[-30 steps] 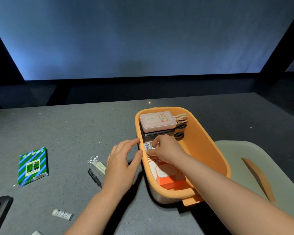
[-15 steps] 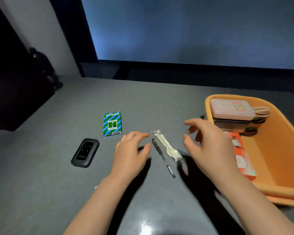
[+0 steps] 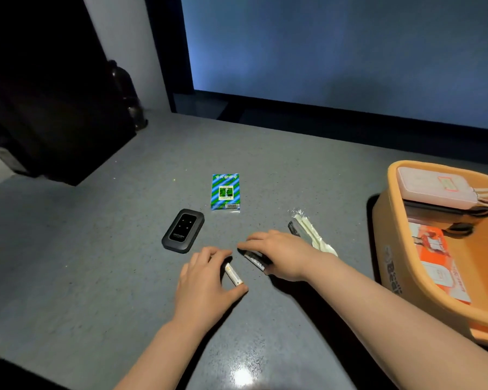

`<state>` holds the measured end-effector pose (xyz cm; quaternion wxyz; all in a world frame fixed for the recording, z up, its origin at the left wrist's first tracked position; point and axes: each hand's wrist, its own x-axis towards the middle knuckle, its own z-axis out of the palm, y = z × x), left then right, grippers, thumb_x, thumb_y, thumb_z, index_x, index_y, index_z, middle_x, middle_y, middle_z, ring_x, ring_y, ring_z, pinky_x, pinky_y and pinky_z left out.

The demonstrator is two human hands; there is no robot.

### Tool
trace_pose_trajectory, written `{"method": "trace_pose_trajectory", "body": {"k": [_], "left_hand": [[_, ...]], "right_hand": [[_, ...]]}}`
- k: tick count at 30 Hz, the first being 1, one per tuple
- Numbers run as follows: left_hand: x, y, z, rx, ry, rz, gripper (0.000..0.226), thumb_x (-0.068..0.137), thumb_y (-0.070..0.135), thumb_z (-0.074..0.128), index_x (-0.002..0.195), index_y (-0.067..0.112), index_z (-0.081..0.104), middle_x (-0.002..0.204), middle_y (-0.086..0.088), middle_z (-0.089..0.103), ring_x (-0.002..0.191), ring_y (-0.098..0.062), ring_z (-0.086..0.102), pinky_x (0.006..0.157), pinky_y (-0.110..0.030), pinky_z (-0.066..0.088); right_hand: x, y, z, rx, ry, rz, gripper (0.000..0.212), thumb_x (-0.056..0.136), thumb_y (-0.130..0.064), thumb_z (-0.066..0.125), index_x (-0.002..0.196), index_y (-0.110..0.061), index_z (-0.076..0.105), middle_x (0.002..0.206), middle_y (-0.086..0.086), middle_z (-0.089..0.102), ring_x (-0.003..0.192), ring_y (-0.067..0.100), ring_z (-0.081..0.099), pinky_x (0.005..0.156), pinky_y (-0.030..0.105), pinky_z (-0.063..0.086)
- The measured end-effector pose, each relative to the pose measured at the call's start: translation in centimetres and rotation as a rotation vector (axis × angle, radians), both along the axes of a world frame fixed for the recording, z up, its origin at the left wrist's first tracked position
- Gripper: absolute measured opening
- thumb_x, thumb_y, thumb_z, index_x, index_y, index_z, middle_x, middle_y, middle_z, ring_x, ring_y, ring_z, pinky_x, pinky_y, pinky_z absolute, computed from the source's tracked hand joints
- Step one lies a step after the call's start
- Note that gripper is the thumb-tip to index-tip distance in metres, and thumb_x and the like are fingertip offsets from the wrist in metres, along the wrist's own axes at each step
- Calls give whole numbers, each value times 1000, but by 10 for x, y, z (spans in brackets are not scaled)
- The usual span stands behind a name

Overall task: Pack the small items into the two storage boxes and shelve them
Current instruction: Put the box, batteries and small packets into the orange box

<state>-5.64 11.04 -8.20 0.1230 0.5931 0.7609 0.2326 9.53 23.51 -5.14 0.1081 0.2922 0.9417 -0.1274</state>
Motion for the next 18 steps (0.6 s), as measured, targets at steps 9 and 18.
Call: {"method": "trace_pose_trajectory", "body": {"k": [9, 18], "left_hand": [[5, 13, 4, 77, -130, -25, 43, 56, 48, 72, 96, 32, 66, 89, 20, 57, 91, -7, 56, 80, -25, 43], [119, 81, 86, 293, -424, -295, 40, 64, 33, 81, 101, 34, 65, 98, 21, 60, 91, -1, 57, 77, -4, 35]], "right_hand": [[21, -12, 22, -47, 233, -208, 58, 83, -30, 71, 135, -22, 46, 127, -2, 50, 120, 16, 47, 96, 31, 41], [180, -32, 120, 77, 815, -755, 47, 67, -19, 84, 108, -31, 65, 90, -17, 62, 86, 6, 59, 69, 13, 46]]}}
